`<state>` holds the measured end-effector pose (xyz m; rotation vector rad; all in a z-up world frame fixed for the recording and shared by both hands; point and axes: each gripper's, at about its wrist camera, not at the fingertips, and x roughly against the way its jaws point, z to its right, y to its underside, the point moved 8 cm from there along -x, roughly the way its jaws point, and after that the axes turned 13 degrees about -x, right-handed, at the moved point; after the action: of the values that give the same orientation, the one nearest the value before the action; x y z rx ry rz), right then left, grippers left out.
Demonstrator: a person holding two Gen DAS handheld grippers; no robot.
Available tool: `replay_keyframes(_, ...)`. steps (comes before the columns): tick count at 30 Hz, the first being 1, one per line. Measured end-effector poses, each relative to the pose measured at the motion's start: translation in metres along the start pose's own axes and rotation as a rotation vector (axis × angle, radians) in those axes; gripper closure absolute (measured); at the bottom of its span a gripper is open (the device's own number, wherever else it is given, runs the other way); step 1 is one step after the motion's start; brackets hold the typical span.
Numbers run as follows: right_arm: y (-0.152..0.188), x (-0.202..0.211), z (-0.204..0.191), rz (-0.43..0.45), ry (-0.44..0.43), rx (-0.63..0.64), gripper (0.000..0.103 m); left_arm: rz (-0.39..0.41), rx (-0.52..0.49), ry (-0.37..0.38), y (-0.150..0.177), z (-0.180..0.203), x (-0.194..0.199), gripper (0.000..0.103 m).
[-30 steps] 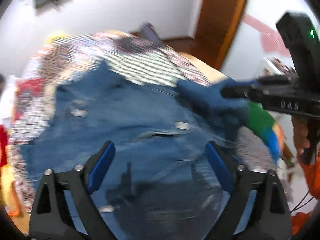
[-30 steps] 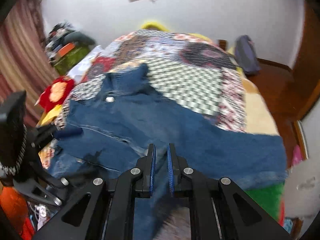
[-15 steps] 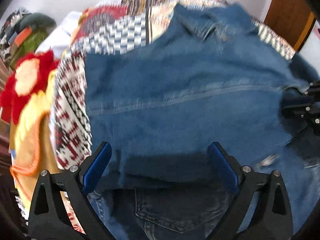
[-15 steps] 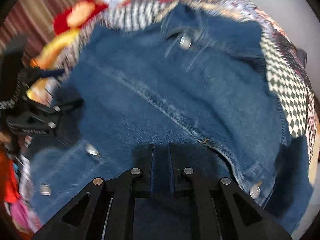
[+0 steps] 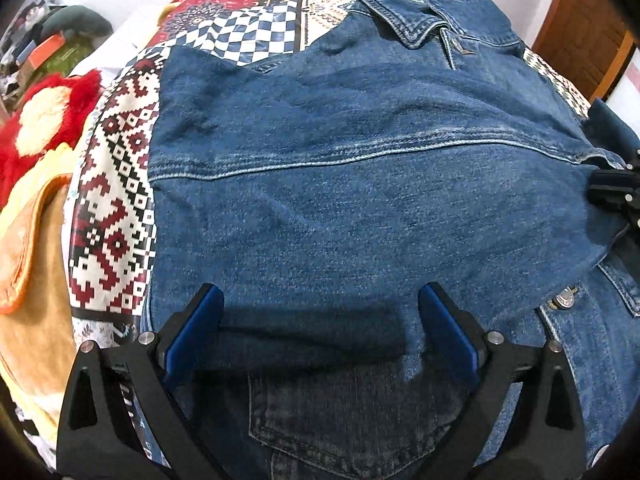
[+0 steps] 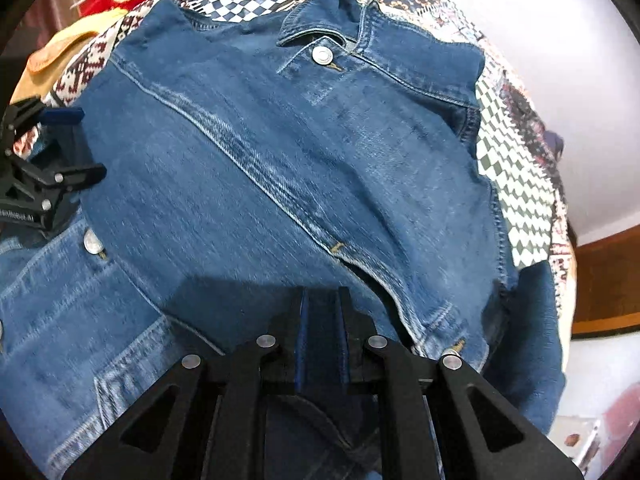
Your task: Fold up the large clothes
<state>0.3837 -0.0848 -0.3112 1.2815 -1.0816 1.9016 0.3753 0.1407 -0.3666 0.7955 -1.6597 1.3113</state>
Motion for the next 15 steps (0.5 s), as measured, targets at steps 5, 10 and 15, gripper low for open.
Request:
replay_keyframes(5,0.008,0.009,0.01,0.066,0.086,0.031,0.071,-0.006,0.033,-0.019,0.015,0.004,0.006,0.003)
replay_keyframes(10,0.02,0.022,0.034,0.065,0.01,-0.073,0.047,-0.023,0.033,-0.057,0.02,0.007,0.012,0.003)
replay_keyframes(15,0.034,0.055,0.046,0.076,-0.05,-0.144,0.047,-0.053,0.021,-0.095,0.017,0.009,0.023,0.004)
